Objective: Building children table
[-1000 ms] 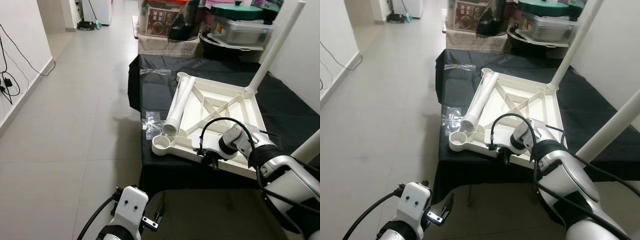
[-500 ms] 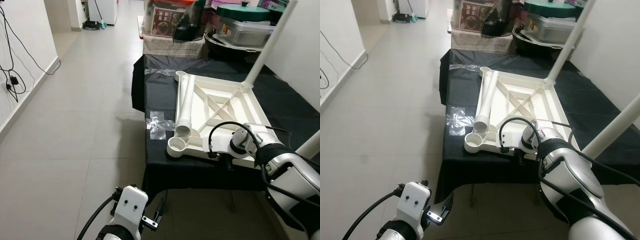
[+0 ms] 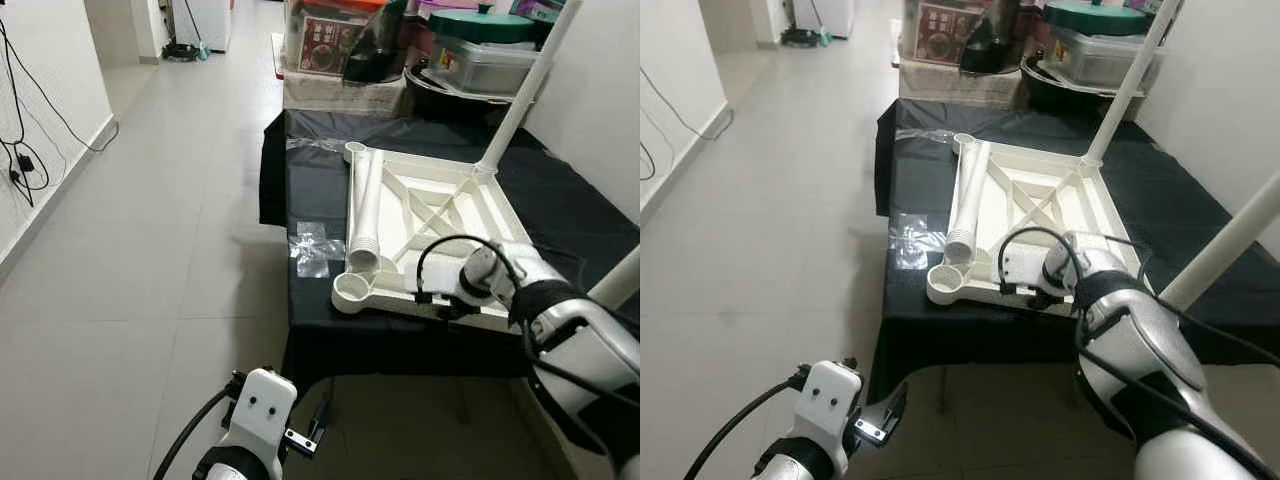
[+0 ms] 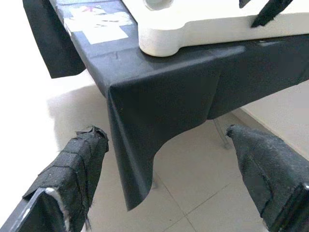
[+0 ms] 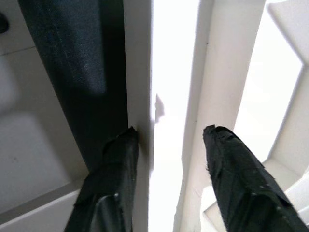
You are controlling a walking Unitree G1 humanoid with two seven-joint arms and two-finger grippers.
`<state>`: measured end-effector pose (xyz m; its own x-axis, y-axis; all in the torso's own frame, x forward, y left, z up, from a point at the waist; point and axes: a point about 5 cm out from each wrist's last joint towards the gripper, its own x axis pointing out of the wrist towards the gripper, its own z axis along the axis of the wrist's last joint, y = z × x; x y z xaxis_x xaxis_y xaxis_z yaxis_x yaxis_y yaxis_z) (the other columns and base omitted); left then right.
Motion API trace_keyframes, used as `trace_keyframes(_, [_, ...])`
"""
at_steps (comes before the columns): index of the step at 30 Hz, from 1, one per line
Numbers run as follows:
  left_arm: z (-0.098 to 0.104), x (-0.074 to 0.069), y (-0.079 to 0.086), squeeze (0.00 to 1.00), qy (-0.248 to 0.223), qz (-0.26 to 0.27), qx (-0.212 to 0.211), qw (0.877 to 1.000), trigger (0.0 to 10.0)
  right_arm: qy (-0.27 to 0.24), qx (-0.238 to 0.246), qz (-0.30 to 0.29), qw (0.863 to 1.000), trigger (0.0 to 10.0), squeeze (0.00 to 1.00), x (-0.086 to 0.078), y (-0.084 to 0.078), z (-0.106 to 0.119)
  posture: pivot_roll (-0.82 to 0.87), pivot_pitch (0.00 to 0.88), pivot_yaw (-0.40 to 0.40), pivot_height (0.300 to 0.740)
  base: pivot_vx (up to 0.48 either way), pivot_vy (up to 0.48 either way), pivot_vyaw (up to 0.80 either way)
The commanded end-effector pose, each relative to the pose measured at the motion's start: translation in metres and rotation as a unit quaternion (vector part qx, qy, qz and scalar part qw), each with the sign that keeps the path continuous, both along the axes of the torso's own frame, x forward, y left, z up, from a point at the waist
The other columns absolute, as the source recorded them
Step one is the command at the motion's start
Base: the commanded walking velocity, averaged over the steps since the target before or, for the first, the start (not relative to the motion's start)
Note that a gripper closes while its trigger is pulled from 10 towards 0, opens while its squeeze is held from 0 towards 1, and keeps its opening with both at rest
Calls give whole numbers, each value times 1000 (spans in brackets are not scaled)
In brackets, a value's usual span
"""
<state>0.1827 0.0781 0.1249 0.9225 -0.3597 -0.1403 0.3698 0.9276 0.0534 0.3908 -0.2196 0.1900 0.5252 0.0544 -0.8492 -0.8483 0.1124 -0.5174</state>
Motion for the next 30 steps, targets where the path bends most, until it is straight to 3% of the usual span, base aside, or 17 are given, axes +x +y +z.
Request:
trace_keyframes(1, [-2,0,0,0,4,-2,1,1000,10000,-12,12,8,1000,10000,0,2,-4,20,6,51,-138,740,0,0,0])
trace_keyframes(3, [-3,1,0,0,5,-2,1,1000,10000,8,32,27,999,10000,0,0,-5,27,6,43,-137,740,0,0,0])
trace_keyframes(6, [-4,2,1,0,6,-2,2,1000,10000,67,104,71,990,10000,0,-10,-7,38,2,32,-131,740,0,0,0])
trace_keyframes(9, [-4,2,1,0,6,-2,2,1000,10000,81,138,89,983,10000,0,-13,-5,42,2,31,-131,740,0,0,0])
trace_keyframes(10, [-4,2,2,0,6,-2,2,1000,10000,88,174,101,976,10000,0,-14,-1,46,2,29,-130,740,0,0,0])
trace_keyframes(11, [-4,2,2,0,6,-2,3,1000,10000,65,231,106,965,10000,0,-11,8,51,4,27,-125,740,0,0,0])
trace_keyframes(12, [-4,2,2,0,6,-2,3,1000,10000,65,231,106,965,10000,0,-11,8,51,4,27,-125,740,0,0,0])
trace_keyframes(13, [-4,2,3,0,6,-2,3,1000,10000,47,267,105,957,10000,0,-8,15,55,4,27,-125,740,0,0,0])
trace_keyframes(15, [-4,2,2,0,6,-3,4,1000,10000,-19,309,67,949,10000,0,1,24,57,11,25,-124,740,0,0,0])
trace_keyframes(17, [-4,1,2,0,5,-3,5,1000,10000,-105,319,-15,942,10000,0,13,27,51,16,27,-121,740,0,0,0])
trace_keyframes(23, [-3,-1,2,0,5,-3,6,1000,10000,-149,334,-73,928,10000,0,17,30,38,23,35,-121,740,0,0,0])
trace_keyframes(24, [-2,-2,3,0,6,-3,6,1000,10000,-154,345,-72,923,10000,686,16,33,32,25,37,-121,740,0,0,0])
trace_keyframes(25, [-2,-3,3,0,7,-3,6,1000,10000,-154,351,-62,921,10000,1000,13,37,24,25,41,-119,740,0,0,0])
trace_keyframes(30, [-3,-4,4,0,10,-3,5,1000,10000,-172,370,-54,911,10000,1000,8,46,17,22,45,-112,740,0,0,0])
